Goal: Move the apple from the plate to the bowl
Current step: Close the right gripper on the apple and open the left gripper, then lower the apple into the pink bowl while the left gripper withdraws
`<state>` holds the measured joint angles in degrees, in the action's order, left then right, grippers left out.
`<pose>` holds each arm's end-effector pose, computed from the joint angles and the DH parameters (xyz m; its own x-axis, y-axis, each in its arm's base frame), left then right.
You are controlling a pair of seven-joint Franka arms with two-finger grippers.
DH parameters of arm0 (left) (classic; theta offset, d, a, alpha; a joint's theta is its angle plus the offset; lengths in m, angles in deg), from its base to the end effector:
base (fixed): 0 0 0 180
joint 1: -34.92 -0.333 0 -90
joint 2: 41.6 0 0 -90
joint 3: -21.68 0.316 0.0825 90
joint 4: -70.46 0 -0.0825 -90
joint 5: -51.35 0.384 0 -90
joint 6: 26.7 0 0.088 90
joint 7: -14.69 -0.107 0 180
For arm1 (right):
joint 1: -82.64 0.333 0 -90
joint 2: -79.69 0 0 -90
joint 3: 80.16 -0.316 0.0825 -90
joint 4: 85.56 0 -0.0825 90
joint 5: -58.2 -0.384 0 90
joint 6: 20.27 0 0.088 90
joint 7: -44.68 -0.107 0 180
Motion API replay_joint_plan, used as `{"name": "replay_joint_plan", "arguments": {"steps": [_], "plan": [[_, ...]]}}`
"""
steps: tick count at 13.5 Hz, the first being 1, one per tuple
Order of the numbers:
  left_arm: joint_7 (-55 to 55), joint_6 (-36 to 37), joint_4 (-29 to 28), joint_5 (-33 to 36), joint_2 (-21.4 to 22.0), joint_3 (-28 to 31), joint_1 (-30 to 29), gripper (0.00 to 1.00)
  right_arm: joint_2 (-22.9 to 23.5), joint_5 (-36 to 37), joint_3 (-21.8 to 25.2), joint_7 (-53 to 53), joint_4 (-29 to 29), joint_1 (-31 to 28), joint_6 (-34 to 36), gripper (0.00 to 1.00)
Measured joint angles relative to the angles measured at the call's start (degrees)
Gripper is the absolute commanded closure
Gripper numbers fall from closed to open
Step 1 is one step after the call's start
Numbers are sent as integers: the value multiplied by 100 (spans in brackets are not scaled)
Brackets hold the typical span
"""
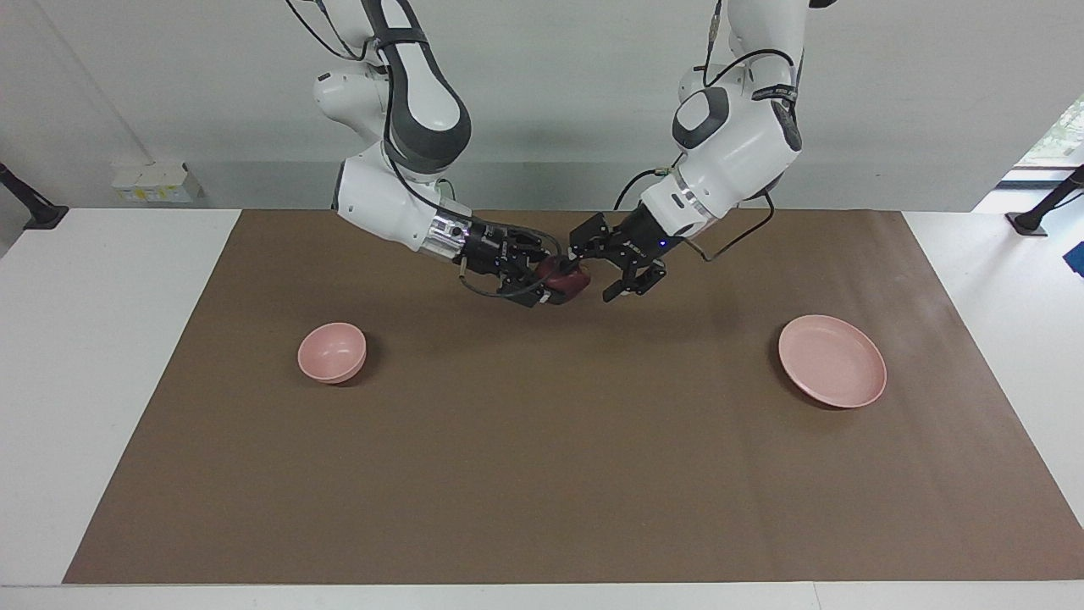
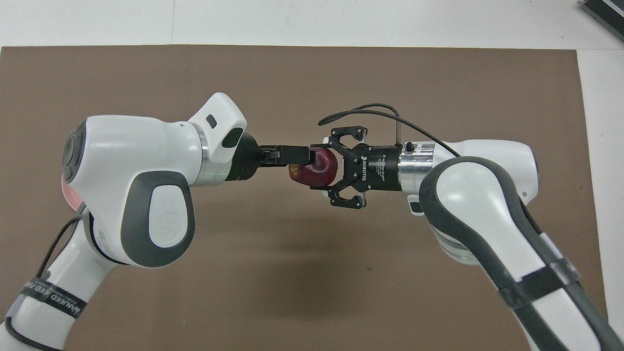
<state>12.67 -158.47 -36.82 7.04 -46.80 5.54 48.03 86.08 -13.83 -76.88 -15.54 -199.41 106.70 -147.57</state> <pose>0.5338 -0.3101 0.5058 0.9846 -0.0411 0.1699 -0.1445 -0.7384 0.6586 0.5518 0.2427 0.4393 0.1729 -0.5327 -0.8285 -0.9792 -0.0021 -0.2030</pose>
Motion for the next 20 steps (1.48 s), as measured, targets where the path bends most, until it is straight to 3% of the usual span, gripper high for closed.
{"name": "replay_joint_plan", "arguments": {"steps": [4, 8, 12, 16, 20], "plan": [[62, 1, -15, 241, -3, 37, -5, 0, 3, 1095, 34, 0, -76, -77, 0, 100], [703, 83, -26, 2142, -17, 77, -90, 0, 7, 2465, 33, 111, -189, -339, 24, 100], [755, 696, -27, 3746, -19, 109, -571, 0, 7, 3812, 33, 1207, -207, -771, 421, 100], [752, 1122, -28, 4011, -17, 122, -1083, 0, 3, 5217, 49, 2814, -197, -1540, 880, 100], [734, 1678, 185, 4042, 25, 130, -1567, 0, 6, 5791, 59, 4027, -206, -2291, 908, 100]]}}
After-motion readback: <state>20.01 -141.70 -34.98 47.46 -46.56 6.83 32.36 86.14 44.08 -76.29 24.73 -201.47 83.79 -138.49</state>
